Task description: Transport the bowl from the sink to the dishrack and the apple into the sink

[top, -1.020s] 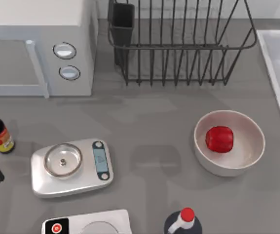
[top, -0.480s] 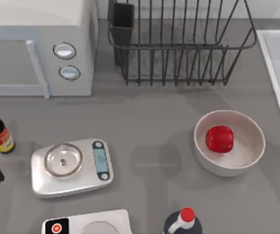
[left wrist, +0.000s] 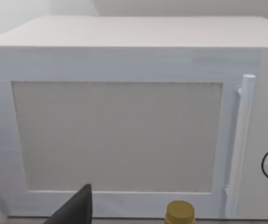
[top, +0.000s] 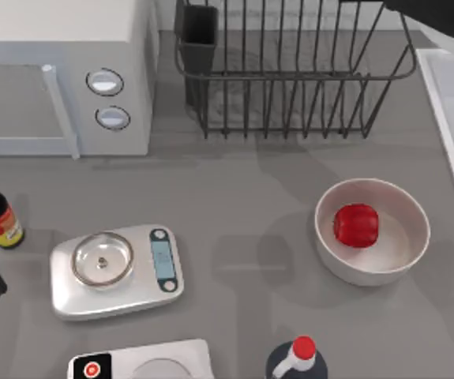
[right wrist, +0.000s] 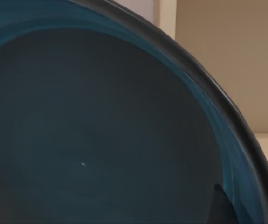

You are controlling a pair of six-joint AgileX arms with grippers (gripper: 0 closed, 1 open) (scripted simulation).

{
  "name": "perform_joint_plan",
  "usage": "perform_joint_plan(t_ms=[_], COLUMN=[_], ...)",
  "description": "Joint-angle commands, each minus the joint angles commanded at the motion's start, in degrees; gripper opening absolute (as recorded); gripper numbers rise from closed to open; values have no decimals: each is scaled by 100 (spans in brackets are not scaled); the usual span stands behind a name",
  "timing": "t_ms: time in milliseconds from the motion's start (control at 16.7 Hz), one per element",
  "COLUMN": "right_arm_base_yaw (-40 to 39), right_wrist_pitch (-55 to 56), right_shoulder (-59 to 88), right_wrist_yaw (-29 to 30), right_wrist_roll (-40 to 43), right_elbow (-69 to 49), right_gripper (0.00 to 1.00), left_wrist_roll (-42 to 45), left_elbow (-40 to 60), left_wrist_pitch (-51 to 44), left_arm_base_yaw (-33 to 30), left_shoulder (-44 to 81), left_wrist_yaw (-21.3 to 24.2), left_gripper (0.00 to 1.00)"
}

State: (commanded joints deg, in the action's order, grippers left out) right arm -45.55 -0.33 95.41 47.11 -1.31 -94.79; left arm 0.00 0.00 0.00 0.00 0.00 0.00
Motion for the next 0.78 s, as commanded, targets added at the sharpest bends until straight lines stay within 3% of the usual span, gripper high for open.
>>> perform_joint_plan(t_ms=[360, 780], right_arm_base_yaw=[89, 532], right_wrist_pitch=[384, 2691], right_shoulder=[267, 1442], right_wrist_yaw=[-134, -611], right_wrist_roll=[-9, 25], right_elbow=[181, 1118], right_gripper=[0, 0], left_wrist_roll=[0, 0], left_elbow=[0, 0], left_wrist_pitch=[0, 0], left_arm_base_yaw=[0, 0], left_shoulder=[0, 0], left_wrist_yaw=[0, 0], left_gripper=[100, 100])
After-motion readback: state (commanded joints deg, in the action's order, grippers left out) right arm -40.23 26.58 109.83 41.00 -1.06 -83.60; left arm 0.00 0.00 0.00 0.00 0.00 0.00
